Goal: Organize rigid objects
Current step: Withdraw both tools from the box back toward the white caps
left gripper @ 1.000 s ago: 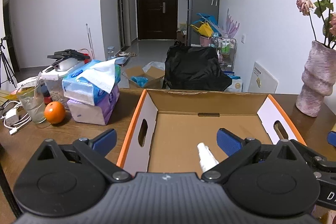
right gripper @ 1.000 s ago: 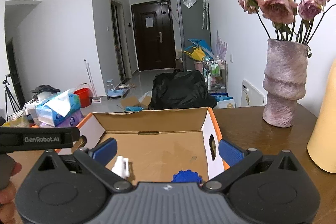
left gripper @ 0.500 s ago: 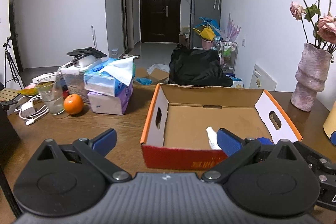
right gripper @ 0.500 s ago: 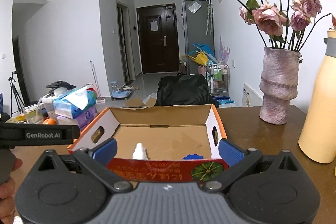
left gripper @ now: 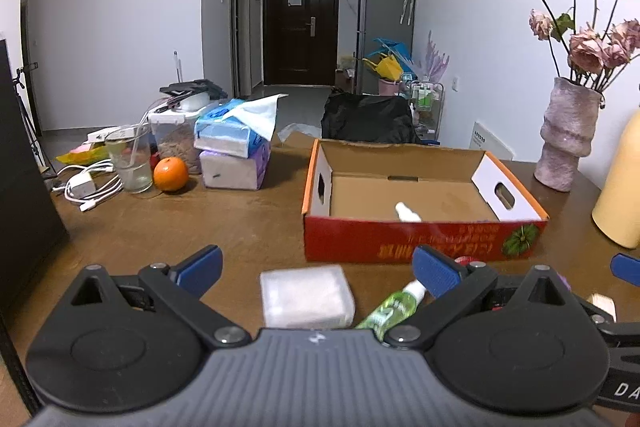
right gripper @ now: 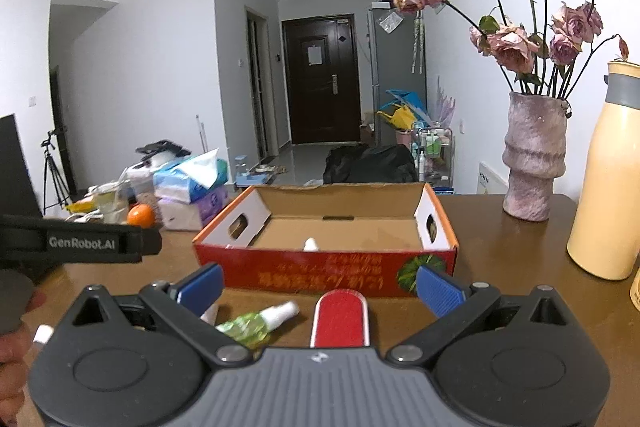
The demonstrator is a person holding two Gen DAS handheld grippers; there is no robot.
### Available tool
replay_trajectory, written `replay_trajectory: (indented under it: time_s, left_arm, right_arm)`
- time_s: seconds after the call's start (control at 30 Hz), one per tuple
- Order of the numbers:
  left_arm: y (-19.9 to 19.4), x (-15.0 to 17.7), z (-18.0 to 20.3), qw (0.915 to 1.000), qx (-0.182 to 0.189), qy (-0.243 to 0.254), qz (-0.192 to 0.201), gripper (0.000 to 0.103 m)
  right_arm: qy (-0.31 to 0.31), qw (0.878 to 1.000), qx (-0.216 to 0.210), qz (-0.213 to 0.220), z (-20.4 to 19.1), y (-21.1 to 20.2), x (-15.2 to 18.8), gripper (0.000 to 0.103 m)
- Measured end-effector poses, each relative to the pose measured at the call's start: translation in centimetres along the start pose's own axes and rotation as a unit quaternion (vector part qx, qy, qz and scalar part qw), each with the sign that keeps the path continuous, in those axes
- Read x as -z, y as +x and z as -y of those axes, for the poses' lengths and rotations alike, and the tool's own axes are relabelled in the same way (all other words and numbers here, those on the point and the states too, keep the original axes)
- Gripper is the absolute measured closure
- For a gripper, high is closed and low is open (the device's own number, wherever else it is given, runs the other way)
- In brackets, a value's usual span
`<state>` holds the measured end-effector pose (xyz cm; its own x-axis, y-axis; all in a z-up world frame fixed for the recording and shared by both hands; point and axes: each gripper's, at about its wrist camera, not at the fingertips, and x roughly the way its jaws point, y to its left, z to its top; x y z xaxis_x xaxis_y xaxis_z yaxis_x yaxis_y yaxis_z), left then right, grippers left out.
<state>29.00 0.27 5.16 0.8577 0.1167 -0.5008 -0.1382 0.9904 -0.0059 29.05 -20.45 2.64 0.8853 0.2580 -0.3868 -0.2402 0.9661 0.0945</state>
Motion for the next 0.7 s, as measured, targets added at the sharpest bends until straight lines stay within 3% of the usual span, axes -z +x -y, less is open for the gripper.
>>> replay_trajectory:
  time_s: [0.7]
  left_arm:
    - [-5.2,5.5,-4.2,0.9997,-0.011,0.004,-0.019,0.000]
  right_arm:
    - [-0.030,0.999,-0.031,-0.029,-5.1,-4.6,4.6,0.000]
